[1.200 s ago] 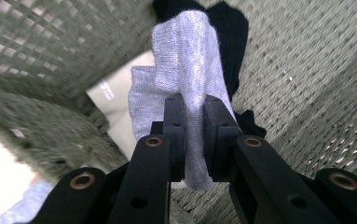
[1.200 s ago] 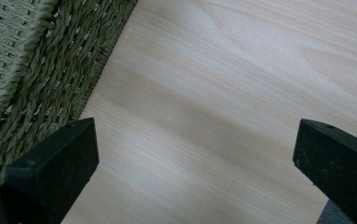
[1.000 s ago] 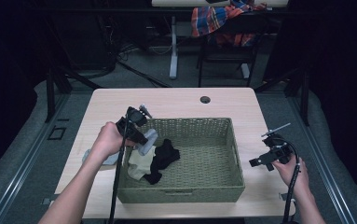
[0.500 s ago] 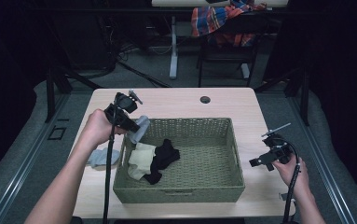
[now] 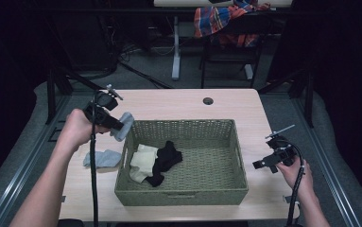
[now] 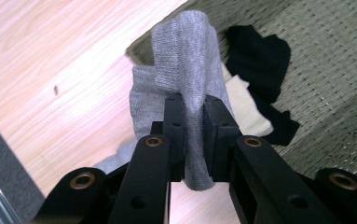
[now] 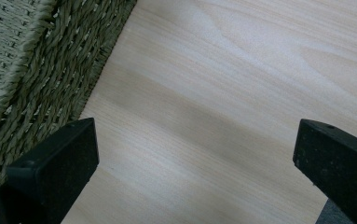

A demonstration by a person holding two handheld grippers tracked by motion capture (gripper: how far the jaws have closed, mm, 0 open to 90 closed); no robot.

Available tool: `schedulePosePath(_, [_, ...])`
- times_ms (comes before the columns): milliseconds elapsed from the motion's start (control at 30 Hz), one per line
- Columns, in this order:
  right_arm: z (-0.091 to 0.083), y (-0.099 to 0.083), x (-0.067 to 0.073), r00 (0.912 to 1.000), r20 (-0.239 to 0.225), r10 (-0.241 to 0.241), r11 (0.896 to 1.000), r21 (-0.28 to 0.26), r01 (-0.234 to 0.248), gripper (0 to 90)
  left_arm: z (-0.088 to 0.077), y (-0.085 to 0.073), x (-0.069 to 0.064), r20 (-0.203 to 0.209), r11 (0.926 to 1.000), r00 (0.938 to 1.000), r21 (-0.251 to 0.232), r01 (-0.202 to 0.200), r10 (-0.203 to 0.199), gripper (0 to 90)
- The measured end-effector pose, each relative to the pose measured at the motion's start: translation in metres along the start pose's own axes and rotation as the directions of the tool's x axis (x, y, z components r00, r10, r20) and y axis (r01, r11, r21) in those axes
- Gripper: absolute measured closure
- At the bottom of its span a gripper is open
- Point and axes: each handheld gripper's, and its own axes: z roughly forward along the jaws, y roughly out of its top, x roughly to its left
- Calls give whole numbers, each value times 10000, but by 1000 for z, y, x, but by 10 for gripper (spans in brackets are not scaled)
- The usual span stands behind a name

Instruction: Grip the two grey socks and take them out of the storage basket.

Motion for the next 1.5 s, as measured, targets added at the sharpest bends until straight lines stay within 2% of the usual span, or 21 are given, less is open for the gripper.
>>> schedulePosePath(33, [0,0,1,9998,-147,104,9999,-111,-106,0,-1,-3,3,-10,9999,9999,32,109,-109,812])
schedulePosePath(100, [0,0,0,10000,29,-9,10000,-1,9,0,-1,-9,9,-102,9996,9996,21,266,-266,811])
schedulePosePath(167, [1,0,1,9999,-101,57,10000,-67,-58,0,-2,-15,16,-162,9991,9990,60,420,-419,812])
schedulePosePath(233, [0,0,0,9999,82,-60,10000,46,60,0,-2,-21,22,-219,9984,9982,85,567,-565,811])
schedulePosePath(300, [0,0,0,10000,71,-57,10000,54,56,0,-3,-26,27,-252,9973,9971,115,719,-716,811])
schedulePosePath(500, [0,0,0,10000,34,-26,10000,48,26,0,-3,-38,40,-362,9936,9931,142,1120,-1114,812])
schedulePosePath(633, [0,0,0,9999,130,-40,10000,61,40,0,2,-46,47,-468,9900,9893,235,1392,-1380,812])
schedulePosePath(900, [0,0,0,9999,134,-48,10000,64,47,0,21,-63,54,-444,9820,9819,337,1859,-1843,811])
schedulePosePath(1233, [0,0,0,10000,76,-13,10000,81,12,0,60,-89,55,-320,9687,9720,815,2346,-2327,811])
schedulePosePath(1500, [1,0,0,10000,42,18,10000,45,-18,0,82,-102,58,-304,9573,9632,1063,2689,-2672,810])
